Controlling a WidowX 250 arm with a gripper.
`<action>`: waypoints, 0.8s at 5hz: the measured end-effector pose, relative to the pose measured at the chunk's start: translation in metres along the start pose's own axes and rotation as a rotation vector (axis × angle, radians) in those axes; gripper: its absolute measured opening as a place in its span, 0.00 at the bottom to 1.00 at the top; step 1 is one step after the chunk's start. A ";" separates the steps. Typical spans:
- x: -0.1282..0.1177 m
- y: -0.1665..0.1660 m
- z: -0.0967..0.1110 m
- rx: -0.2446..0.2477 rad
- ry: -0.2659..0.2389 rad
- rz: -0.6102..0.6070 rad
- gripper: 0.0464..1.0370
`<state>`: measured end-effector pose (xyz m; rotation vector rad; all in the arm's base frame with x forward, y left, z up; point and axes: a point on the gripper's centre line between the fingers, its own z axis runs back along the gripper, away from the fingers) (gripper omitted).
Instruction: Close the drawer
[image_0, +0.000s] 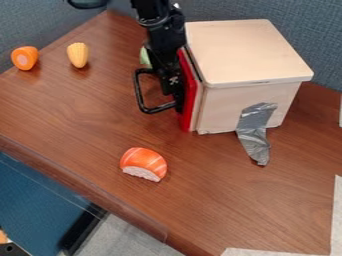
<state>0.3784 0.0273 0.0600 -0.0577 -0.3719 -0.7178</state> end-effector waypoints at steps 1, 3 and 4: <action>0.007 -0.005 -0.002 -0.002 -0.010 -0.015 0.96; 0.018 -0.005 -0.007 0.003 -0.030 -0.019 0.96; 0.006 -0.014 -0.002 0.005 -0.008 -0.013 0.96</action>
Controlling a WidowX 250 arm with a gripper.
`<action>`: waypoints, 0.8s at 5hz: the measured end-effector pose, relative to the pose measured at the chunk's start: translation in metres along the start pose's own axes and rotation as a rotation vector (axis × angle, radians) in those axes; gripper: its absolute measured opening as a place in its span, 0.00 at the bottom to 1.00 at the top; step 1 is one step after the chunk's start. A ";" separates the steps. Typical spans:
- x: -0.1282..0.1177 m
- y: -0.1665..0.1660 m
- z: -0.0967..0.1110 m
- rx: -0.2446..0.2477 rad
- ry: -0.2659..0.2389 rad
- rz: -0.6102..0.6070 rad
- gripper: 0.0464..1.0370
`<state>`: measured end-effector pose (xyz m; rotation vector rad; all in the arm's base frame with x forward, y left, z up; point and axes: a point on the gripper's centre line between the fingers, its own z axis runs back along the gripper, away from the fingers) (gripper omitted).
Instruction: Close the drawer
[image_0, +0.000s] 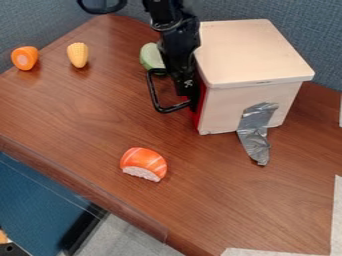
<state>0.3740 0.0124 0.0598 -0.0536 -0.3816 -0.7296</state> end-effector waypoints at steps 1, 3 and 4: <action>-0.016 0.009 0.043 0.041 -0.002 0.040 0.96; -0.034 -0.015 0.112 0.001 0.136 0.060 0.96; -0.038 -0.041 0.121 -0.104 0.212 0.177 0.96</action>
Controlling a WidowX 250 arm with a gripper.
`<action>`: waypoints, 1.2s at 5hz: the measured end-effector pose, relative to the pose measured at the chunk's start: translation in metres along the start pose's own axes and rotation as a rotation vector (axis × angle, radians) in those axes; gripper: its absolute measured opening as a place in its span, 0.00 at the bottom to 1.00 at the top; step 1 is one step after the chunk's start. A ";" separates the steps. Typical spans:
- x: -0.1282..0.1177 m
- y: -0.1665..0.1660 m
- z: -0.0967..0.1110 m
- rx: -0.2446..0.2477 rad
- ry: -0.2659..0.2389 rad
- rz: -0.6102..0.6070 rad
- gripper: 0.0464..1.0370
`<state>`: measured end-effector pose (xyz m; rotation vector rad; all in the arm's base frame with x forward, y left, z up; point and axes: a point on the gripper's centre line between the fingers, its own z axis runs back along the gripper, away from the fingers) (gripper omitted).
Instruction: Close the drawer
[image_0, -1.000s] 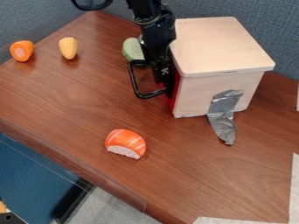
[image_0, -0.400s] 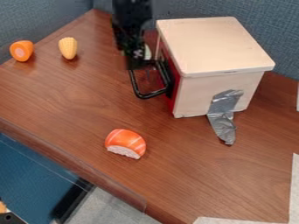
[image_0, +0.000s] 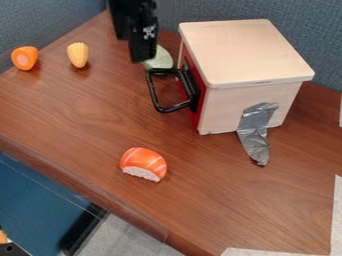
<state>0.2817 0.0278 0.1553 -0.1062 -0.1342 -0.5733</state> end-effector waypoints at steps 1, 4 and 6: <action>0.000 -0.027 0.005 0.050 0.046 0.102 0.96; -0.012 -0.046 -0.034 0.297 0.114 0.568 0.96; -0.012 -0.046 -0.034 0.298 0.113 0.572 0.96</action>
